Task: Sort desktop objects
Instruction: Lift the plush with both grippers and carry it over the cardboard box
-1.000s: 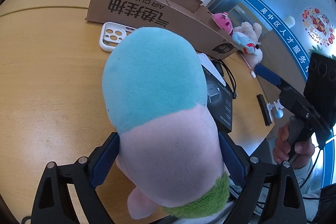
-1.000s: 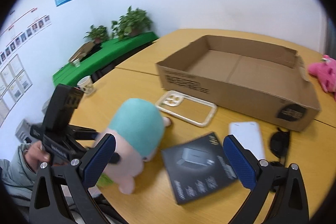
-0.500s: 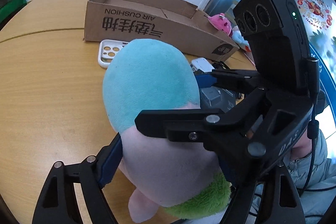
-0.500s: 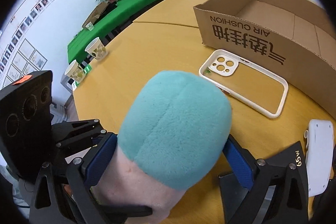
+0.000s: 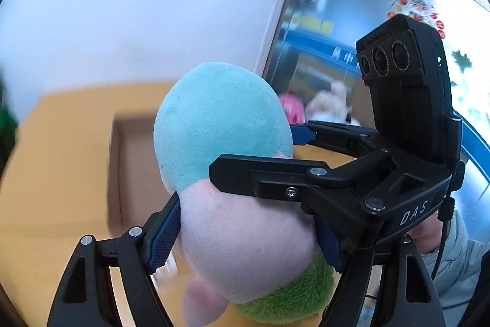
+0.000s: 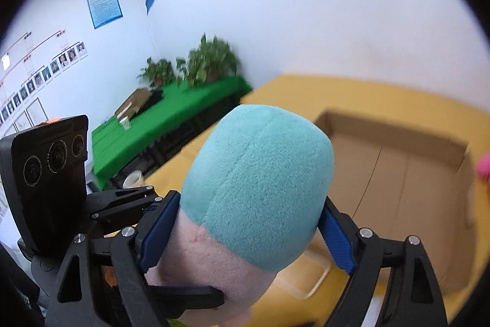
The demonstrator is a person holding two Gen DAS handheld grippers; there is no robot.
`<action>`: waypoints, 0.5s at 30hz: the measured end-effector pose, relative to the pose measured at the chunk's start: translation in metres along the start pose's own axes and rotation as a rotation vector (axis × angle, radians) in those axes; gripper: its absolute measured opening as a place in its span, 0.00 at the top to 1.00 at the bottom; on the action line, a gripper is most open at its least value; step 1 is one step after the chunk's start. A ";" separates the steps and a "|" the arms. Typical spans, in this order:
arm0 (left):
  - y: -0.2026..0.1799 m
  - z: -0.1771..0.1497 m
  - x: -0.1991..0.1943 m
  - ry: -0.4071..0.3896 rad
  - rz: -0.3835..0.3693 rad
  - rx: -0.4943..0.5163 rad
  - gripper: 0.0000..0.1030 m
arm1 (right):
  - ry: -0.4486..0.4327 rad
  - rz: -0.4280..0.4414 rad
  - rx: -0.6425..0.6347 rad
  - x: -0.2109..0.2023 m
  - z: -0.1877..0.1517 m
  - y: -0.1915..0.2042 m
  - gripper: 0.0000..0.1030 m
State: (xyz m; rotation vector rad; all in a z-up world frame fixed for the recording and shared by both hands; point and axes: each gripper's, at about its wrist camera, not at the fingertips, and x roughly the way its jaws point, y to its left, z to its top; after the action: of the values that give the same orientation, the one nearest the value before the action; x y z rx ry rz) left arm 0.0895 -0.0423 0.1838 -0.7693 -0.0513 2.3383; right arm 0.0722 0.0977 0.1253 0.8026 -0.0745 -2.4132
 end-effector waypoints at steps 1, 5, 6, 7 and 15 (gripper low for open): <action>0.004 0.016 0.002 -0.020 -0.008 0.006 0.25 | -0.026 -0.017 -0.022 -0.005 0.018 -0.004 0.16; 0.026 0.080 0.012 -0.087 -0.029 0.014 0.25 | -0.103 -0.060 -0.104 -0.014 0.079 -0.014 0.16; 0.032 0.093 0.013 -0.099 -0.028 0.015 0.25 | -0.119 -0.067 -0.123 -0.015 0.094 -0.017 0.16; 0.037 0.105 0.016 -0.108 -0.026 0.014 0.25 | -0.132 -0.070 -0.137 -0.014 0.107 -0.020 0.16; 0.104 0.151 0.071 -0.074 0.025 -0.041 0.25 | -0.132 -0.003 -0.118 0.045 0.167 -0.077 0.17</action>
State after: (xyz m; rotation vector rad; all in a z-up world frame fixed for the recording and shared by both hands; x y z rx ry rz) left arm -0.0958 -0.0559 0.2477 -0.7069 -0.1221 2.3961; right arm -0.0907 0.1150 0.2198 0.5906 0.0176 -2.4463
